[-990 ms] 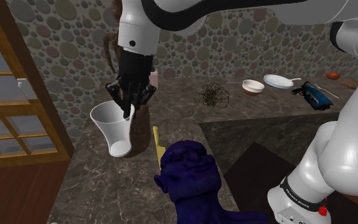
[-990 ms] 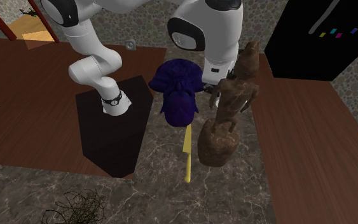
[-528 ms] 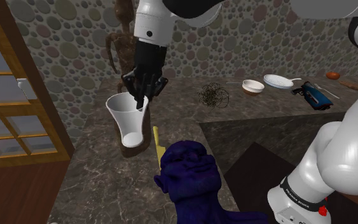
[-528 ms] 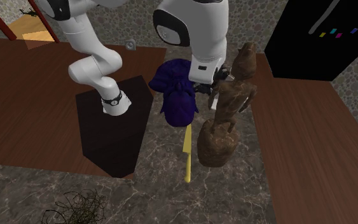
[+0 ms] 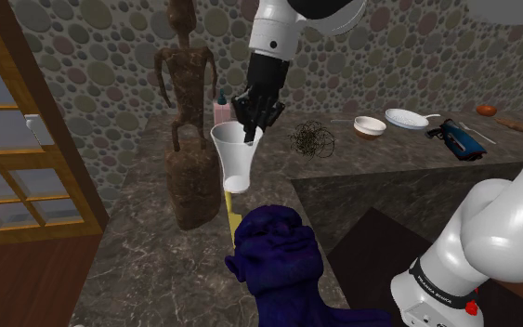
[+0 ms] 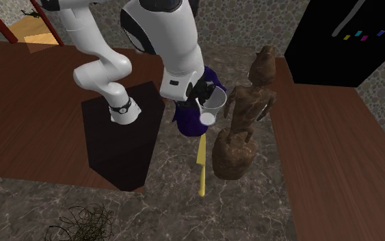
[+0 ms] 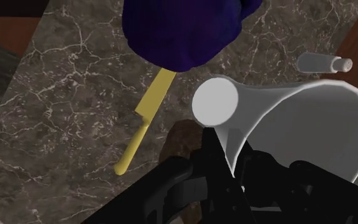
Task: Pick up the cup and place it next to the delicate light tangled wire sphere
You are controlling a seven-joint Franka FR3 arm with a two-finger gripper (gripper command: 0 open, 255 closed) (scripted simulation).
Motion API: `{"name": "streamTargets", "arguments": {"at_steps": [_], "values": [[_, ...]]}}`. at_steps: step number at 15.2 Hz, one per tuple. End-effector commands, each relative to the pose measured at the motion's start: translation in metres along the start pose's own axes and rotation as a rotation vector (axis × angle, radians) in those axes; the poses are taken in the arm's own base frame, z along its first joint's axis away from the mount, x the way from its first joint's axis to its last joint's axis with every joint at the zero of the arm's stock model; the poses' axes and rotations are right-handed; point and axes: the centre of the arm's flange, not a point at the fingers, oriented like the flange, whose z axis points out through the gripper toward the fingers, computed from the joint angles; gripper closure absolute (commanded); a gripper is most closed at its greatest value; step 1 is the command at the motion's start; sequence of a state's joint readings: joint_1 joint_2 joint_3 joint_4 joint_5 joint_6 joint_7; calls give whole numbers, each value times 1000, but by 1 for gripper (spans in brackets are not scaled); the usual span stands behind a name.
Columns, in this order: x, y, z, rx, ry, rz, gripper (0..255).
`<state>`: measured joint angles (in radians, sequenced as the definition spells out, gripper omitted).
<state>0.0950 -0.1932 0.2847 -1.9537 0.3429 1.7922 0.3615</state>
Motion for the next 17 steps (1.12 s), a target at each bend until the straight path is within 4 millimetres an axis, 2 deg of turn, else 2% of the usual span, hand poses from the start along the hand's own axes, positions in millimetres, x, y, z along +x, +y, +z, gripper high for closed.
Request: {"name": "streamTargets", "arguments": {"at_steps": [1, 17], "values": [[-3, 26, -8, 1, -1, -2, 255], [-18, 229, -63, 1, -1, -2, 255]]}}
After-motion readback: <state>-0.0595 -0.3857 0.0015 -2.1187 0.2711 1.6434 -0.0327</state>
